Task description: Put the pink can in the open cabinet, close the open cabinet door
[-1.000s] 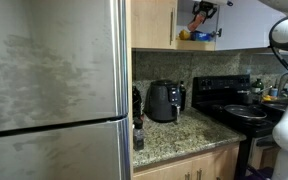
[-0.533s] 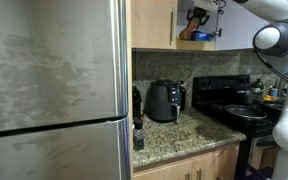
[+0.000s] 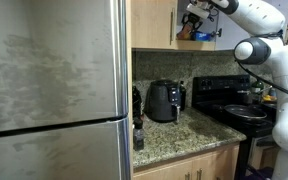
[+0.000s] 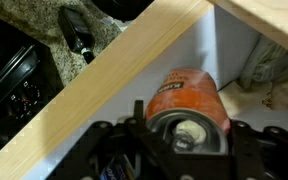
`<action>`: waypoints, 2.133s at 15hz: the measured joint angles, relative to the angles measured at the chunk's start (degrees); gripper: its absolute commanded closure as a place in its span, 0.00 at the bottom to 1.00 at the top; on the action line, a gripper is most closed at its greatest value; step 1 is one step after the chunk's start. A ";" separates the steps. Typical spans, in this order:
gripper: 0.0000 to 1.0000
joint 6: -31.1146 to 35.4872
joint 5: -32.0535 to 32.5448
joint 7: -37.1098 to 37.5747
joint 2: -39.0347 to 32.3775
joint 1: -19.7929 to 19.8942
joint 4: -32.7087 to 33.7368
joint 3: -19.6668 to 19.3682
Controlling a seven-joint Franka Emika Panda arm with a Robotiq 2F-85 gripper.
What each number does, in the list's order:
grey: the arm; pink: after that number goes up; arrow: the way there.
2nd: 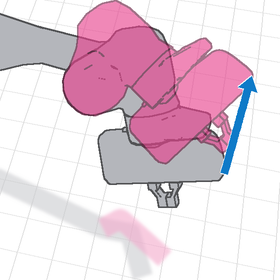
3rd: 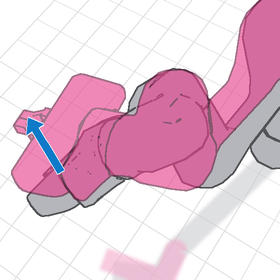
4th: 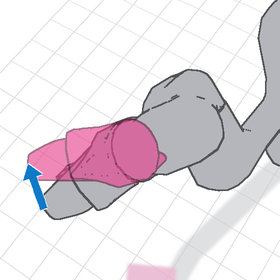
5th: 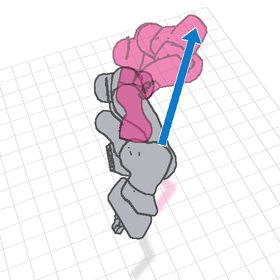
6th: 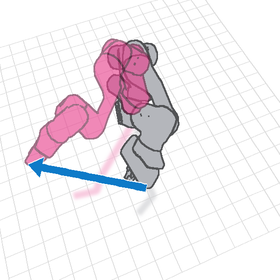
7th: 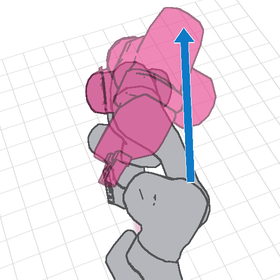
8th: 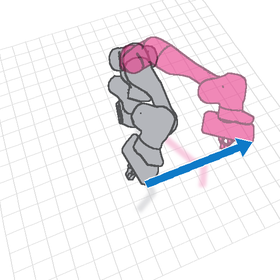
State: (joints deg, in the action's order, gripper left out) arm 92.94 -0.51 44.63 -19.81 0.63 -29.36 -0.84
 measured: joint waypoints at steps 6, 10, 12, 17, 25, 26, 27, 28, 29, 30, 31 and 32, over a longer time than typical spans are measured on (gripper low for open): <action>0.62 -3.19 -5.09 3.45 -3.78 1.89 5.77 0.12; 0.62 -2.73 -7.73 5.48 -5.27 2.84 6.07 0.39; 0.62 -2.03 -8.03 6.25 -6.10 2.99 5.52 0.42; 0.20 -0.11 -8.07 7.71 -7.31 3.04 5.81 0.42; 0.00 -1.30 -13.42 -1.67 -7.52 4.86 6.19 3.35; 0.00 -2.71 -14.02 -3.58 -7.25 5.09 5.97 3.81; 0.00 -5.27 -14.62 -5.33 -7.25 5.38 6.52 4.19; 0.00 -7.36 -15.21 -6.98 -7.13 5.79 6.66 4.54; 0.00 -8.20 -15.77 -8.64 -6.89 6.34 6.58 4.80; 0.00 -8.24 -16.04 -9.79 -6.66 6.93 6.60 4.88; 0.00 -8.24 -16.09 -10.36 -6.66 7.60 7.18 4.88; 0.00 -7.85 -16.52 -10.71 -6.53 8.41 7.59 4.90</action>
State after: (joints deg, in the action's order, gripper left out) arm 85.08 -17.02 33.92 -26.34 9.04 -21.76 4.05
